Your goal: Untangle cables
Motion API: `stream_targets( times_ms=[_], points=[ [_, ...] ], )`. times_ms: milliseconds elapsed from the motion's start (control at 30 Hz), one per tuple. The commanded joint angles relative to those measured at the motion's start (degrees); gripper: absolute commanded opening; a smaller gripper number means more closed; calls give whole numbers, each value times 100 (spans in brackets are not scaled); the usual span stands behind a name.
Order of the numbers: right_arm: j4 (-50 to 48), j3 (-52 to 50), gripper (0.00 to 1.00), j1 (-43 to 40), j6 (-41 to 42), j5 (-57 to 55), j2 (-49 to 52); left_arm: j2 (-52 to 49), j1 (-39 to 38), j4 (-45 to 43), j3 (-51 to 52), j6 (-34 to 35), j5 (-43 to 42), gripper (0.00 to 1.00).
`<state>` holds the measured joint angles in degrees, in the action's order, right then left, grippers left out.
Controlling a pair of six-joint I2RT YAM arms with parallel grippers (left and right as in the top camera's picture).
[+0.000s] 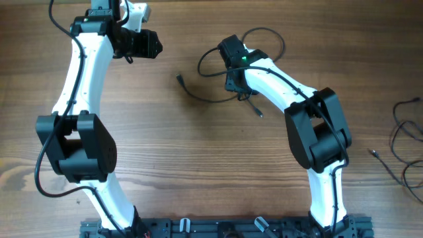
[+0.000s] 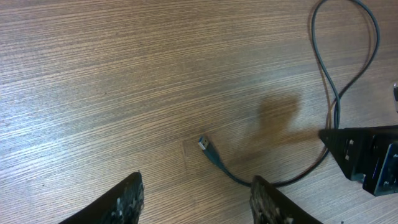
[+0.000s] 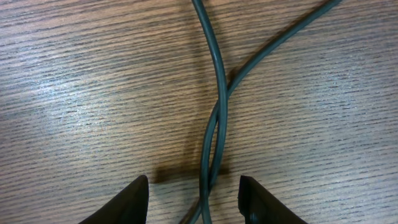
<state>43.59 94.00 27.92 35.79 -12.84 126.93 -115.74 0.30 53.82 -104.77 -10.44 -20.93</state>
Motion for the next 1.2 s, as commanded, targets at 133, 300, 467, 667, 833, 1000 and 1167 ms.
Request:
stream_targets(
  times_ms=[133, 300, 467, 667, 833, 1000, 1167],
  points=[
    [-44, -28, 61, -13, 39, 114, 162, 175, 24, 9, -90, -118, -70, 57],
    [-57, -28, 59, -13, 42, 133, 166, 175, 26, 7, -90, -118, -70, 57],
    [-52, -28, 13, -13, 44, 138, 166, 175, 26, 9, -90, -118, -68, 57],
    [-4, 0, 4, -13, 184, 214, 107, 175, 33, 42, -90, -136, -68, 57],
    [201, 295, 4, -133, 13, 48, -638, 175, 63, 52, -90, -133, -70, 57],
    [920, 514, 4, -595, -332, 0, -1711, 175, 63, 52, -90, -131, -72, 58],
    [1338, 514, 4, -1182, -667, -267, -2468, 175, 57, 184, -90, -114, -81, 59]
  ],
)
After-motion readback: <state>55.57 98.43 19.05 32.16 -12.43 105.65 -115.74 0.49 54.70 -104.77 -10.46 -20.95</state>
